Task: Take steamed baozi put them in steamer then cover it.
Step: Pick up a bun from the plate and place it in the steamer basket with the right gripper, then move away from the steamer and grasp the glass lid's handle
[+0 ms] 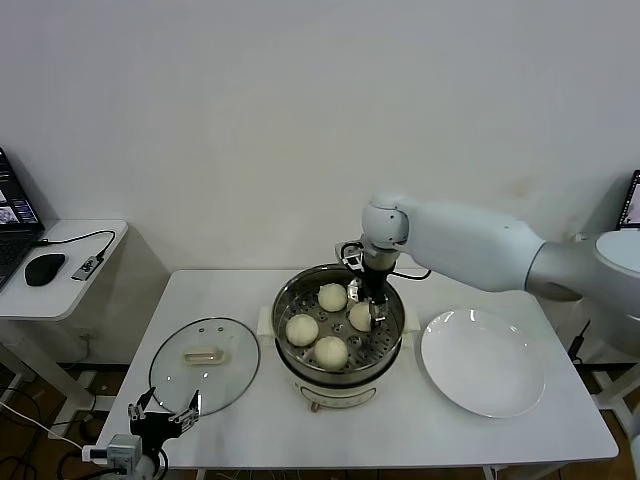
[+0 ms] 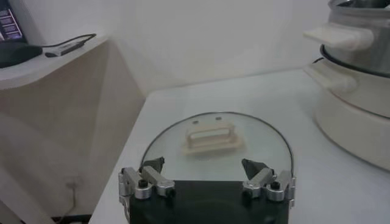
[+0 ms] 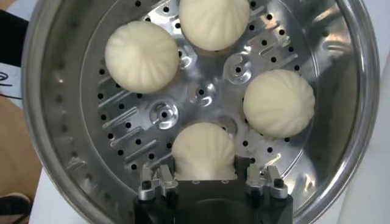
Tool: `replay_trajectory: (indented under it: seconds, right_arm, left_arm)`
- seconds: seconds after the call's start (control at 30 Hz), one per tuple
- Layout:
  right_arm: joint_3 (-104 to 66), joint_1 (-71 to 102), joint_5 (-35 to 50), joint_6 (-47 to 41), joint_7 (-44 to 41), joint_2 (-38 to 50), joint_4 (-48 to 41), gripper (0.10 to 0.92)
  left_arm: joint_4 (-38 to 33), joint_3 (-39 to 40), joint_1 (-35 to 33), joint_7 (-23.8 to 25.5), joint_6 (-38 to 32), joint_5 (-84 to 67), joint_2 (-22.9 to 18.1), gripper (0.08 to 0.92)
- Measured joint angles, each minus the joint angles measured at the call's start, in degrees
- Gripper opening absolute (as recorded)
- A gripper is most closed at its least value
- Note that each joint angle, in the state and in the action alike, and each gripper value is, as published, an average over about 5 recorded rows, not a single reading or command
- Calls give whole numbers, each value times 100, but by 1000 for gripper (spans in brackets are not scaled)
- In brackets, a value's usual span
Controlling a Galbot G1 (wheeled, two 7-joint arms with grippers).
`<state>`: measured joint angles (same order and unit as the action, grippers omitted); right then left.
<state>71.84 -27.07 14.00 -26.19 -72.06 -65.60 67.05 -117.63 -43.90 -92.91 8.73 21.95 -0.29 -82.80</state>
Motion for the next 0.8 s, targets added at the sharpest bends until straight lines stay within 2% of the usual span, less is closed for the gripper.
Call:
replay_trajectory:
  seconds: [0.1, 0.4, 0.53, 0.8]
  right_arm:
    - [-65, -99, 88, -9, -39, 149, 119, 818]
    - [-792, -116, 511, -57, 264, 1064, 703, 823]
    - [-1679, 333, 895, -5, 1031, 1638, 1033, 823]
    - [-4189, 2201, 1828, 303, 3235, 2704, 1911, 823]
  left_arm:
    - [-9, 15, -2, 3, 2, -15, -10, 823]
    - [1, -17, 13, -92, -107, -292, 62, 823]
    - [65, 4, 60, -142, -197, -536, 124, 823]
    - [244, 94, 158, -146, -453, -749, 220, 823]
